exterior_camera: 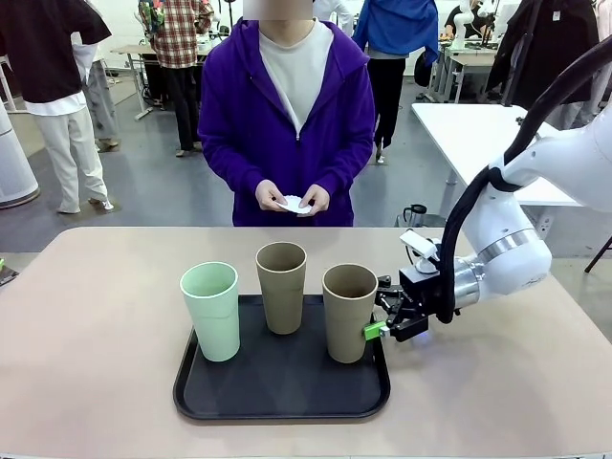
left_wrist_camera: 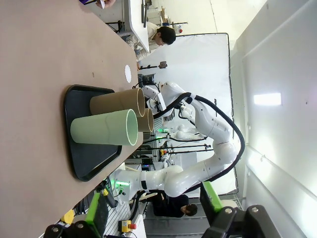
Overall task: Place coasters on the table and set cups on them.
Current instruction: Pick up one Reusable plastic cup and place it on a coaster set by the human.
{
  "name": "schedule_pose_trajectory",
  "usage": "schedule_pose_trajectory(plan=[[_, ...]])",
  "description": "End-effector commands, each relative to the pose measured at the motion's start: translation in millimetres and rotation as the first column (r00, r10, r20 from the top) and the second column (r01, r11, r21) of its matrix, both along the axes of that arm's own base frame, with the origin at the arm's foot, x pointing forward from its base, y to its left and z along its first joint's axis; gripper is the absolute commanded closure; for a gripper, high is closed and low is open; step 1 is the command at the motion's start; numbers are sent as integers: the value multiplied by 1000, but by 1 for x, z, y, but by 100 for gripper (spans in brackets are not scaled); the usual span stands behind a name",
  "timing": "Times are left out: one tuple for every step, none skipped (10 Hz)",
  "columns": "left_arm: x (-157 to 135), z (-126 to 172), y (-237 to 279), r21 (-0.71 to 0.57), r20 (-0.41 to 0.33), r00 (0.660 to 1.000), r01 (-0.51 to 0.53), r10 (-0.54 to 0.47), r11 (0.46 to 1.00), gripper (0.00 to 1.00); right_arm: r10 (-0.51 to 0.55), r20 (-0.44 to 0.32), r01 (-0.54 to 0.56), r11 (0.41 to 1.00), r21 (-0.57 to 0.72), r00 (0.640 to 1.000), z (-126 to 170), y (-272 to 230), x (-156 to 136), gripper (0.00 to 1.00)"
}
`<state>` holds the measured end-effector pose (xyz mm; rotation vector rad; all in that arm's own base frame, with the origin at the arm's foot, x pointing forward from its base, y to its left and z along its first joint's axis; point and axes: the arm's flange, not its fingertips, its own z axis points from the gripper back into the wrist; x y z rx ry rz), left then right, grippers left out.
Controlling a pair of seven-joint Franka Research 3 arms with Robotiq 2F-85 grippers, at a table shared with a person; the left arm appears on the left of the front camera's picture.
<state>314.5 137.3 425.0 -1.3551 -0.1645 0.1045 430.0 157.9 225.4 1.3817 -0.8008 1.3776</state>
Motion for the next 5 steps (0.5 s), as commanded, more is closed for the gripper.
schedule_pose_trajectory(plan=[[0, 2, 0, -11, 10, 1000, -6, 6, 1000, 0, 2, -4, -2, 1000, -12, 1000, -3, 11, 4, 0], [0, 2, 0, -11, 10, 1000, -6, 6, 1000, 0, 14, -7, -14, 1000, -16, 1000, -4, 17, 1, 0], [0, 2, 0, -11, 10, 1000, -6, 6, 1000, 0, 28, -11, -28, 999, -19, 1000, -6, 23, -1, 0], [0, 2, 0, -11, 10, 1000, -6, 6, 1000, 0, 44, -19, -44, 999, -21, 999, -7, 29, -3, 0], [0, 2, 0, -11, 10, 1000, -6, 6, 1000, 0, 57, -27, -57, 998, -24, 998, -9, 34, -5, 0]])
